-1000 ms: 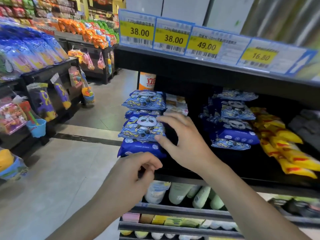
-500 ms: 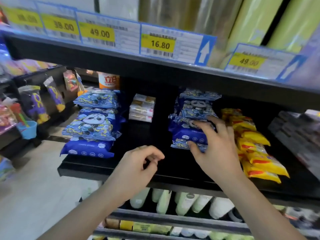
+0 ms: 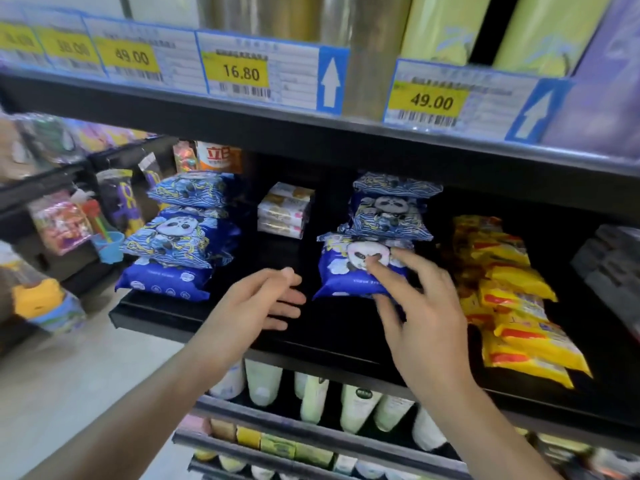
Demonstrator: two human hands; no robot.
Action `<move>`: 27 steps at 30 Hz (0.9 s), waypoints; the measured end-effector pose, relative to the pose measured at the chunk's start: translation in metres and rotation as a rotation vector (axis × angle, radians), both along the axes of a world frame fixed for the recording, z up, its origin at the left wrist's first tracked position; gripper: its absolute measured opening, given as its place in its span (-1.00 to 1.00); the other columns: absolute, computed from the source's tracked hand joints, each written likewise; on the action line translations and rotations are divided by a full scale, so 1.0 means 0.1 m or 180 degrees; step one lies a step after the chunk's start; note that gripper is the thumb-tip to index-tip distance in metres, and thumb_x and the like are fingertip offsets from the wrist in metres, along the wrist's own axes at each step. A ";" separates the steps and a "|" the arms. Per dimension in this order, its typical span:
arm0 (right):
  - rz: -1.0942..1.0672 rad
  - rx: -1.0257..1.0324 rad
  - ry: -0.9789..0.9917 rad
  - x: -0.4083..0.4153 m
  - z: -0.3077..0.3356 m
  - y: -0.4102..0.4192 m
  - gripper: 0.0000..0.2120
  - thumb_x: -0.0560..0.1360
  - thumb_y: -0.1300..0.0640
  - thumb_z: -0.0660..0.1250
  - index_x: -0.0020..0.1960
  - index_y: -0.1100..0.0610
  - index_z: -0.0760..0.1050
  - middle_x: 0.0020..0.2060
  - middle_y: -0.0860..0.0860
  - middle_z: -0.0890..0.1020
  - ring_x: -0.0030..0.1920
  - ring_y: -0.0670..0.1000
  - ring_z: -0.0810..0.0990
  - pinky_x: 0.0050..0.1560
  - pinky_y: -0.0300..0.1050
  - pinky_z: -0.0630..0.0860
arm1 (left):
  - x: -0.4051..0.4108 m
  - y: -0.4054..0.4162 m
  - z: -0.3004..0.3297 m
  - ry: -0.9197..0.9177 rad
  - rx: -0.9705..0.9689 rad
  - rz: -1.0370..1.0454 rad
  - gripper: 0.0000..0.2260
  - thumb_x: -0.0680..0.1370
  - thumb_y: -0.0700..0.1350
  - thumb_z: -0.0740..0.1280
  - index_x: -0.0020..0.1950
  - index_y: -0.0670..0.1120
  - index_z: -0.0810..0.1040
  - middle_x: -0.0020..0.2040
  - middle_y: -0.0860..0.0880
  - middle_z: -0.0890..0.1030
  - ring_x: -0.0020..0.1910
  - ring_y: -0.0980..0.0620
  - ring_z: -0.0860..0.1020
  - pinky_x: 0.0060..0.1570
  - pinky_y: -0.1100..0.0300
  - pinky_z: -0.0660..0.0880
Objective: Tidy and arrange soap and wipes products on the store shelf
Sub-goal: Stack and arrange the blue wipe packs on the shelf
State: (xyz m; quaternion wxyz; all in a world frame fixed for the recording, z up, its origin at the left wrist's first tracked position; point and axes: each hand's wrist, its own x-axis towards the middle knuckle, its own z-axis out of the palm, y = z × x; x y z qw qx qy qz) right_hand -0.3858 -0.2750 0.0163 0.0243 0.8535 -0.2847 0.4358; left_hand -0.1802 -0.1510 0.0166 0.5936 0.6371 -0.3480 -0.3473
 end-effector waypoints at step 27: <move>0.1593 0.3943 -0.1523 0.20 0.21 0.36 -0.53 0.31 -0.02 0.53 0.23 -0.11 0.66 0.18 0.14 0.68 0.22 0.23 0.65 0.32 0.31 0.53 | 0.34 0.20 0.06 0.0365 -0.0545 -0.0494 -0.65 0.61 -0.01 0.30 0.37 0.25 0.56 0.24 -0.05 0.71 0.18 -0.06 0.70 0.11 0.06 0.63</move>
